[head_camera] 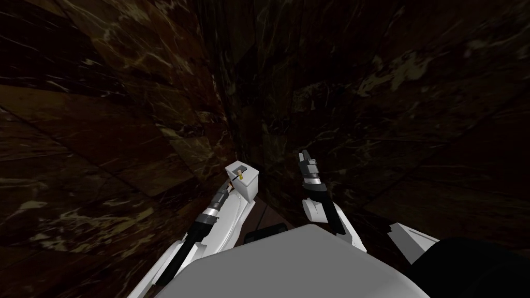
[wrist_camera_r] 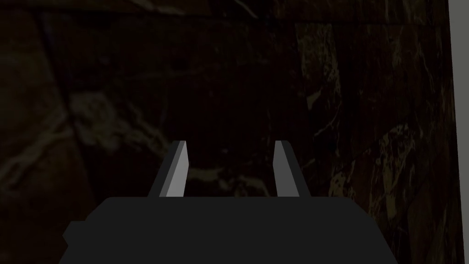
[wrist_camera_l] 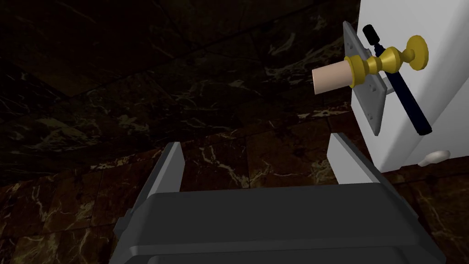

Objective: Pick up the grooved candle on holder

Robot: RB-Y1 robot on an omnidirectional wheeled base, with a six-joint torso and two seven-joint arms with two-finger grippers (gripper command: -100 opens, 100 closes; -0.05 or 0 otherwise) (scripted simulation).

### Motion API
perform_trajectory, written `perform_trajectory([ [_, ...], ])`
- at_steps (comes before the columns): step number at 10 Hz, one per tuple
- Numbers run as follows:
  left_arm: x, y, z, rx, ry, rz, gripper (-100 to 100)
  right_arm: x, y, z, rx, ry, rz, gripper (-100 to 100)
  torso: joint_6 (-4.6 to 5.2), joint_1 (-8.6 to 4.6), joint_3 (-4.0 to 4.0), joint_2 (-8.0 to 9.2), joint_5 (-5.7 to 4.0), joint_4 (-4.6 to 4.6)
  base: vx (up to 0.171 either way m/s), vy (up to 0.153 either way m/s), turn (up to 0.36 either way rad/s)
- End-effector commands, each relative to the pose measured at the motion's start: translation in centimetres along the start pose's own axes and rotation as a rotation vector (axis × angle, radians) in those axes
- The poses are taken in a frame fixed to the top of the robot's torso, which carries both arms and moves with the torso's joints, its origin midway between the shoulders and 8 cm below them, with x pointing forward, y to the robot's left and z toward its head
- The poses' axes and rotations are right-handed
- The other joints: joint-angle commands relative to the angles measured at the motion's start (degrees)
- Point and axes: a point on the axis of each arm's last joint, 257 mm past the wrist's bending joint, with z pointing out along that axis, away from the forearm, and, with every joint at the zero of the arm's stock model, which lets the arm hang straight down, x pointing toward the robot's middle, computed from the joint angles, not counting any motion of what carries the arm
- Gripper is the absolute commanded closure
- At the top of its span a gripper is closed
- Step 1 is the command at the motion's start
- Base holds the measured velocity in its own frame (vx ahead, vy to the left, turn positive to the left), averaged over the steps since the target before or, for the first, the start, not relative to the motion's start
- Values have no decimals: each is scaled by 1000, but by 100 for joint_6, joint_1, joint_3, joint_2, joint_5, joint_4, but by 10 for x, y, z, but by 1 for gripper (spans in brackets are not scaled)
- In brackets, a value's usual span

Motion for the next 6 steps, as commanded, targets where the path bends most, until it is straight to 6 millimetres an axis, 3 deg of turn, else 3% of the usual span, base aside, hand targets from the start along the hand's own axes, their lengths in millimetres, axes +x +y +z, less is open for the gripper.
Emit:
perform_trajectory([
  [1, 3, 19, -2, -47, 31, 25, -100, 0, 0, 0, 0, 0, 0, 0, 0, 0, 0, 0, 0, 0, 15, -21, -147],
  [6, -5, 67, -12, -178, 99, 129, -100, 0, 0, 0, 0, 0, 0, 0, -1, 2, 2, 4, 0, 1, 10, -16, -130],
])
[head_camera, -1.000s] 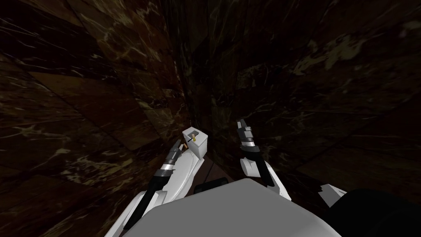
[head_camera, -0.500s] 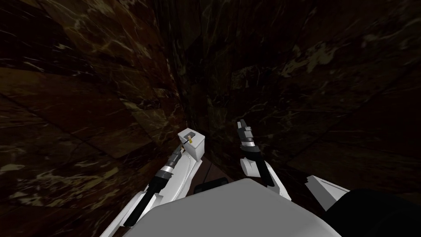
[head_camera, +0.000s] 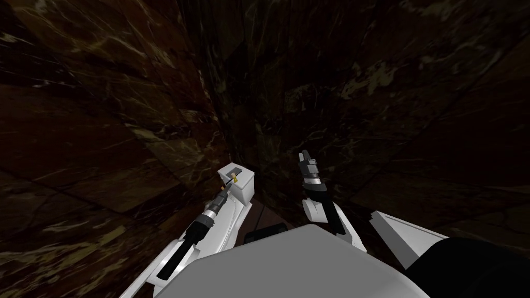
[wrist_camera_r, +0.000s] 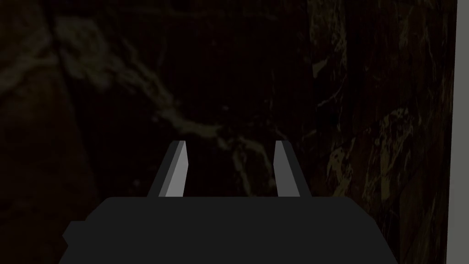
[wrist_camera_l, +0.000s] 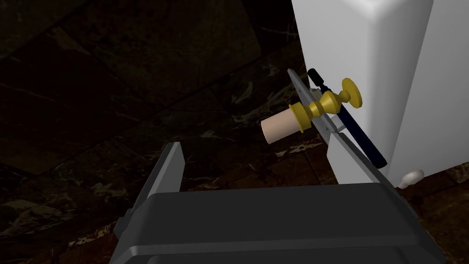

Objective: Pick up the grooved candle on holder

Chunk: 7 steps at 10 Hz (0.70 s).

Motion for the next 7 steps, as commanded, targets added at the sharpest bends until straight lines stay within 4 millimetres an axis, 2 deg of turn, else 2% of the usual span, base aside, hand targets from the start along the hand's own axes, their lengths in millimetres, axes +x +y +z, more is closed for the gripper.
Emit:
perform_trajectory([
  [1, -4, 16, -2, -44, 16, 41, -100, 0, 0, 0, 0, 0, 0, 0, 0, 0, 0, 0, 0, 0, 6, -14, -150],
  [4, -18, 44, -6, -125, 37, 131, -100, 0, 0, 0, 0, 0, 0, 0, -1, 1, 1, 1, 0, 0, 7, -13, -146],
  [7, -41, 71, -10, -212, 47, 241, -100, 0, 0, 0, 0, 0, 0, 0, -1, 1, 2, 3, 0, 1, -1, -12, -172],
])
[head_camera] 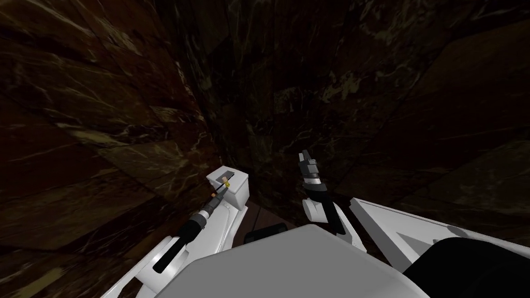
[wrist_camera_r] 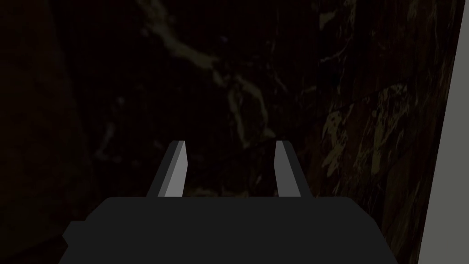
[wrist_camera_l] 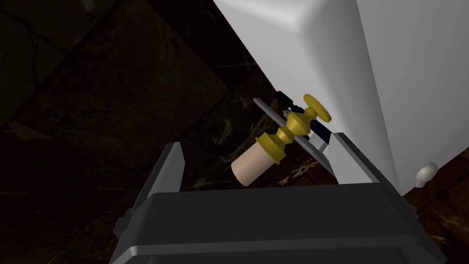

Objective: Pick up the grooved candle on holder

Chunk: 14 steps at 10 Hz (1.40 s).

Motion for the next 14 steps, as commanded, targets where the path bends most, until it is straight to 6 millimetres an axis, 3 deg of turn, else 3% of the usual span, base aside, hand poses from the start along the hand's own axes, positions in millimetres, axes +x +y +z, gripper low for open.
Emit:
perform_trajectory([
  [1, -11, 19, 0, -50, 1, 64, -100, 0, 0, 0, 0, 0, 0, 0, 0, 0, 0, 0, 0, 0, -3, -13, -168],
  [6, -62, 65, -4, -196, -16, 267, -100, 0, 0, 0, 0, 0, 0, 0, -1, -1, 2, 3, 0, 1, -6, -12, -175],
  [10, -107, 88, -8, -294, -46, 410, -100, 0, 0, 0, 0, 0, 0, 0, -1, -3, 1, 1, -1, 0, -3, -16, -150],
  [11, -99, 82, -4, -273, -39, 383, -100, 0, 0, 0, 0, 0, 0, 0, 0, -5, -1, -1, -1, 0, 2, -6, -35],
  [12, -101, 83, -4, -279, -41, 388, 0, 0, 0, 0, 0, 0, 0, 0, -6, -1, 0, 0, 1, 0, 0, 0, 0],
  [13, -114, 96, -6, -304, -61, 378, -100, 0, 0, 0, 0, 0, 0, 0, -5, 1, 1, 2, 1, 0, -39, -15, -252],
  [14, -114, 96, -6, -304, -61, 378, -100, 0, 0, 0, 0, 0, 0, 0, 1, -3, 6, 11, 1, 2, -55, -9, -148],
])
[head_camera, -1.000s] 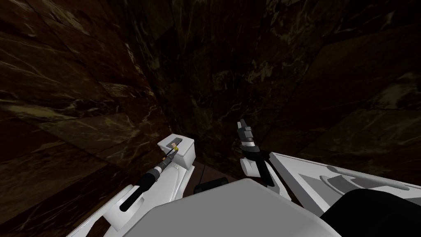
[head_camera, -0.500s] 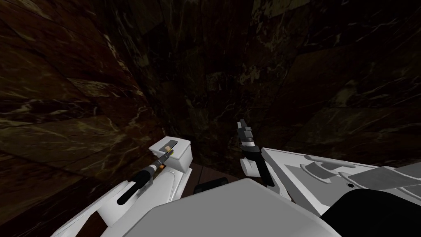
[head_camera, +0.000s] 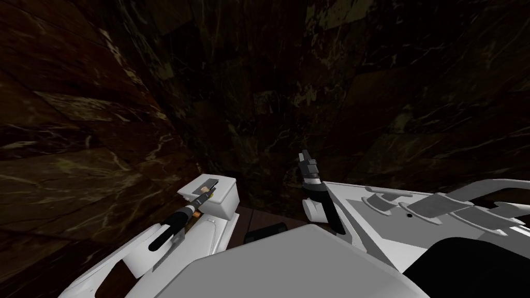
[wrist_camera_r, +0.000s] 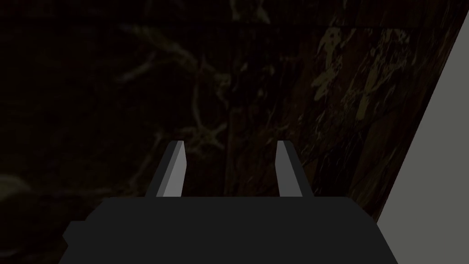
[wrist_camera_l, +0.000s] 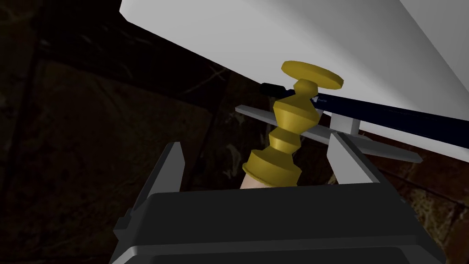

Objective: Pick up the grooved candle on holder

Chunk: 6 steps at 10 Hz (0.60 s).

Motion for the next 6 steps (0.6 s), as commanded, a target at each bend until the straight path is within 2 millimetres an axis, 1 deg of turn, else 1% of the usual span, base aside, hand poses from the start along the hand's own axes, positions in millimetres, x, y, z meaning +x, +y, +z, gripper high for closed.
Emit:
perform_trajectory([
  [1, -5, 12, 2, -17, -8, -8, -100, 0, 0, 0, 0, 0, 0, 0, 0, 0, 0, 0, 0, 0, -58, -20, -103],
  [6, -24, 54, 7, -87, -43, -43, -100, 0, 0, 0, 0, 0, 0, 0, 3, 4, 1, 2, 2, 1, -64, -10, -168],
])
